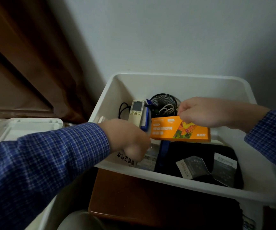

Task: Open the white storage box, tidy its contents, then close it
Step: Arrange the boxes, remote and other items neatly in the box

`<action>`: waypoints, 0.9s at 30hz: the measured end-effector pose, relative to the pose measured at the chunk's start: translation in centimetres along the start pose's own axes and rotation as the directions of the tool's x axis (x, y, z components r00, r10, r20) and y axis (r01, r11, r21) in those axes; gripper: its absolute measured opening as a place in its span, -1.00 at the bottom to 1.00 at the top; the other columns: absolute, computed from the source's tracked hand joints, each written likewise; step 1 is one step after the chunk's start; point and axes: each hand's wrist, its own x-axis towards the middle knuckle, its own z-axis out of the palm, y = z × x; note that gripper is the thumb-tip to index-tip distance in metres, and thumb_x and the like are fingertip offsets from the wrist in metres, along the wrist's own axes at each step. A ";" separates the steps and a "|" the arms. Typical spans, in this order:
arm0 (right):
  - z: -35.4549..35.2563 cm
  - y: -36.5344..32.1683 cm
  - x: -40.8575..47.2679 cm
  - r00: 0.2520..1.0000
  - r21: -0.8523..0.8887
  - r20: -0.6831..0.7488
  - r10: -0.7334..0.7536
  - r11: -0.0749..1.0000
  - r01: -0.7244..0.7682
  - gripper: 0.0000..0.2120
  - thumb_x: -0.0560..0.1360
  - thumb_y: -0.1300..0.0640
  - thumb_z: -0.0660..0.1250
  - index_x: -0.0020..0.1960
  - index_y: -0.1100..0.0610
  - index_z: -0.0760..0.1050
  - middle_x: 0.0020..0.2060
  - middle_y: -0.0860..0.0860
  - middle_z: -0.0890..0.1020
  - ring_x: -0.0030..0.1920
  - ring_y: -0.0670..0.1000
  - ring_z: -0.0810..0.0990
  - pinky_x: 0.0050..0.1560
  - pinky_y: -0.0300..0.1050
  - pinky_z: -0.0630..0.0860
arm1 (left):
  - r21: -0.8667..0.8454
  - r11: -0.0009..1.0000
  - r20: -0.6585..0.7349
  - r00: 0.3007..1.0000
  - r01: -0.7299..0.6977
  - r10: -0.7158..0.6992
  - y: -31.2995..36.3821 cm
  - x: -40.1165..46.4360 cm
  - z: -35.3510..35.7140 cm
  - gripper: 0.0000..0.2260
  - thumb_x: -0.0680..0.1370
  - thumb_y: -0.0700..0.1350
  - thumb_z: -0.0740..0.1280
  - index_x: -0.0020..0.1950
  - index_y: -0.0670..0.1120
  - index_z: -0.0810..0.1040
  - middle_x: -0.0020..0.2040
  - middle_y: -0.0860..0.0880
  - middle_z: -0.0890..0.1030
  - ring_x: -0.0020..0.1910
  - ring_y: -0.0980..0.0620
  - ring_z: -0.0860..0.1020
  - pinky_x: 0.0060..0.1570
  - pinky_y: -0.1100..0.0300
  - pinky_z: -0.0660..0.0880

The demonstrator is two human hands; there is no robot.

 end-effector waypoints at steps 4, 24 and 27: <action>-0.2 0.6 -0.8 1.000 -0.103 0.000 -0.003 0.995 0.003 -0.75 0.58 0.14 0.20 0.07 0.28 0.57 -0.20 0.09 0.54 -0.24 0.02 0.45 -0.23 -0.09 0.34 | -0.103 0.994 -0.009 0.999 -0.032 0.031 0.2 2.0 0.1 -0.67 0.64 0.00 0.25 0.29 -0.18 0.52 -0.10 -0.04 0.55 -0.19 0.02 0.49 -0.27 0.20 0.39; -1.7 3.7 -0.8 0.999 0.081 0.040 -0.016 0.997 0.012 -0.78 0.45 0.26 0.30 -0.01 0.03 0.63 -0.10 0.11 0.69 -0.12 0.04 0.61 -0.11 -0.05 0.45 | -0.042 0.989 -0.072 0.988 -0.139 0.136 0.5 1.9 0.0 -0.76 0.58 0.03 0.36 -0.21 -0.05 0.47 -0.28 0.02 0.47 -0.34 0.12 0.44 -0.32 0.24 0.36; -3.1 4.2 -1.5 1.000 0.119 0.009 -0.009 0.993 0.008 -0.70 0.38 0.30 0.31 -0.04 -0.05 0.64 -0.15 0.00 0.69 -0.14 0.00 0.61 -0.13 -0.08 0.49 | -0.199 0.948 -0.253 0.947 -0.249 0.196 -1.9 -2.3 -3.1 -0.73 0.58 0.04 0.38 -0.24 -0.08 0.56 -0.37 0.06 0.52 -0.46 0.22 0.47 -0.42 0.40 0.35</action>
